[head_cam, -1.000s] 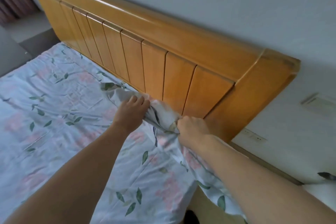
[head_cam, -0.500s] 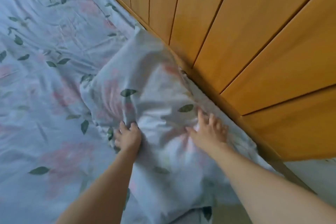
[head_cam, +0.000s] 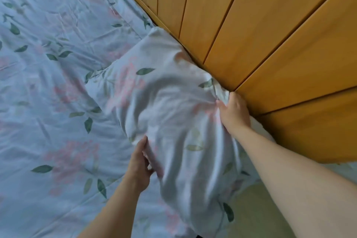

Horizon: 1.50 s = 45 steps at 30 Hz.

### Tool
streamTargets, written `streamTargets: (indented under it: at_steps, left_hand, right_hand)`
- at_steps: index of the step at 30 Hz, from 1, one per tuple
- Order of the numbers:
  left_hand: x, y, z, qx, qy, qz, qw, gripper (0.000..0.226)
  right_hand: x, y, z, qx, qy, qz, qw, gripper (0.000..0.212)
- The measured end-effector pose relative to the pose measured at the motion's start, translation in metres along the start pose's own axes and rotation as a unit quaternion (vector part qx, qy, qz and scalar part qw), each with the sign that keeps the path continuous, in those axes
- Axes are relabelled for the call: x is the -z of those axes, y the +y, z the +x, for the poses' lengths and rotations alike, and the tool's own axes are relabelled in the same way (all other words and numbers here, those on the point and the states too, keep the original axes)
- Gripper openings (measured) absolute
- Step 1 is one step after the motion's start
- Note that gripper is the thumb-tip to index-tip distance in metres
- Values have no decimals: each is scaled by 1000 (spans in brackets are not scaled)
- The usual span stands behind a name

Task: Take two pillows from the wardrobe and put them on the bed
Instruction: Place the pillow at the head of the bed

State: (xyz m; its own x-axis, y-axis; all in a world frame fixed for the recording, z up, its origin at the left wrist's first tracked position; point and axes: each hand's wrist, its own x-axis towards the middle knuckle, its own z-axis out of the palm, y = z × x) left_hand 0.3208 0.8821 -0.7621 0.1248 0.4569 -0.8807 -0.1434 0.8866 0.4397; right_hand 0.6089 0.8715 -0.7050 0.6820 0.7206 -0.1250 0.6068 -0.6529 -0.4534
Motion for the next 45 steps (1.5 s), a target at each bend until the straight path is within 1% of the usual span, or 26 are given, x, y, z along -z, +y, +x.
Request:
streamTargets:
  at_steps: [1,2,3,4,5,6,7,8,9,11,13,14,16,20,23,26,28,29,30,32,35,37,45]
  left_hand:
    - [-2,1,-1,1,-53,-9,999,51]
    - [-7,-2,-1,2,-85,-5,996,54]
    - [-12,-8,1,0,-85,27,996,57]
    - [-16,-14,3,-10,-31,96,995,61]
    - [-17,-19,5,-33,63,179,981,62]
    - [-15,-24,7,-60,153,263,951,64]
    - [-10,-25,6,-75,213,338,914,62]
    - [-5,-25,5,-74,243,387,886,60]
    - [0,-22,2,-66,256,414,871,56]
    - [-2,-13,-12,-61,264,448,852,54]
    - [-16,3,-37,-106,262,486,827,57]
    - [-26,13,-56,-145,250,510,811,54]
    - [-48,29,-99,-231,195,563,769,47]
    - [-84,59,-198,-368,88,604,702,55]
    - [-104,76,-265,-443,19,642,626,57]
    - [-126,89,-322,-509,-43,663,548,52]
    - [-144,91,-354,-538,-77,689,479,47]
    - [-155,89,-371,-552,-94,695,450,47]
    - [-166,86,-388,-566,-110,689,439,48]
    - [-187,74,-421,-597,-136,667,425,52]
    - [-219,44,-468,-631,-184,656,371,54]
    - [-240,18,-500,-641,-219,651,341,56]
    - [-297,-126,-633,-674,-346,615,219,59]
  right_hand:
    - [1,3,4,7,30,-20,999,39]
    - [-1,8,4,13,41,-49,998,42]
    - [-6,14,-1,23,31,-88,995,47]
    - [-14,20,-11,40,6,-131,991,53]
    - [-23,28,-24,55,-25,-168,984,58]
    - [-31,35,-38,61,-56,-194,977,61]
    - [-36,41,-50,53,-82,-211,973,63]
    - [-37,45,-57,36,-100,-218,970,63]
    - [-35,45,-59,17,-114,-216,970,64]
    - [-21,35,-60,-9,-138,-198,970,66]
    - [9,16,-64,-2,-157,-180,971,66]
    - [28,6,-70,7,-160,-168,973,66]
    - [73,-16,-88,20,-153,-147,977,64]
    - [168,-53,-146,11,-128,-78,989,59]
    - [230,-67,-196,4,-119,-53,991,56]
    - [285,-69,-242,-33,-100,-23,994,58]
    - [320,-63,-270,-64,-74,-7,995,60]
    - [338,-58,-284,-79,-54,-3,995,59]
    - [356,-53,-297,-91,-30,-3,995,58]
    - [389,-40,-323,-111,16,-2,994,56]
    - [436,-17,-366,-147,75,5,986,56]
    - [464,1,-397,-173,114,6,978,55]
    - [556,85,-536,-289,224,45,930,55]
